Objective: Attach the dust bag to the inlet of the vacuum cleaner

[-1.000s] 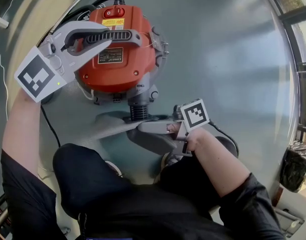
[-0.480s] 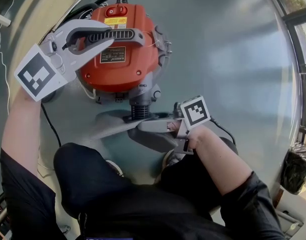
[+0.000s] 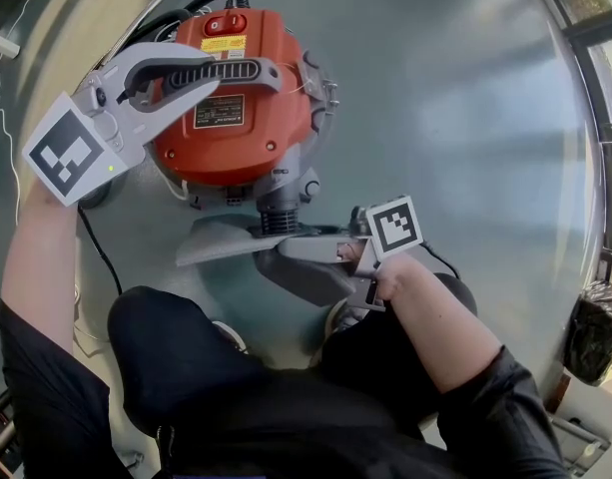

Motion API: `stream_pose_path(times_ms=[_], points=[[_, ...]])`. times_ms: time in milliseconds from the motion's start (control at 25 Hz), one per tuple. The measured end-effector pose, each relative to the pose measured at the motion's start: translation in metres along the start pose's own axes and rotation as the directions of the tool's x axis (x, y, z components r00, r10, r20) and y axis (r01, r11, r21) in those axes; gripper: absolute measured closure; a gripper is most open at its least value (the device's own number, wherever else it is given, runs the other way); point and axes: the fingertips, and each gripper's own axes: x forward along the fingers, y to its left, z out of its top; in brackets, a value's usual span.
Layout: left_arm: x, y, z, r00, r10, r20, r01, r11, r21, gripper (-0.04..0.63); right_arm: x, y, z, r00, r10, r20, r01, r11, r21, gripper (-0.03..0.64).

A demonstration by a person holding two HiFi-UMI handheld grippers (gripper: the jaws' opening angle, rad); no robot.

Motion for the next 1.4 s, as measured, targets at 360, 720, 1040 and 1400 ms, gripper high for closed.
stream_pose_path(times_ms=[360, 720, 1040, 1400], points=[[0.001, 0.000, 0.001, 1.000, 0.005, 0.001, -0.005, 1.000, 0.001, 0.512, 0.008, -0.002, 0.007, 0.998, -0.032, -0.060, 0.028, 0.997, -0.066, 0.305], [0.000, 0.001, 0.000, 1.000, 0.009, -0.013, -0.009, 1.000, -0.003, 0.514, 0.003, -0.001, 0.011, 1.000, -0.013, 0.006, 0.013, 0.999, -0.044, 0.302], [0.000, 0.001, 0.000, 1.000, 0.013, -0.014, -0.013, 1.000, -0.013, 0.514, 0.002, 0.002, 0.007, 0.997, -0.015, -0.078, 0.011, 0.999, -0.053, 0.250], [-0.001, 0.002, 0.003, 0.999, 0.041, -0.017, -0.041, 0.999, -0.012, 0.509, -0.012, 0.006, 0.005, 0.998, -0.014, -0.059, 0.011, 0.999, -0.049, 0.238]])
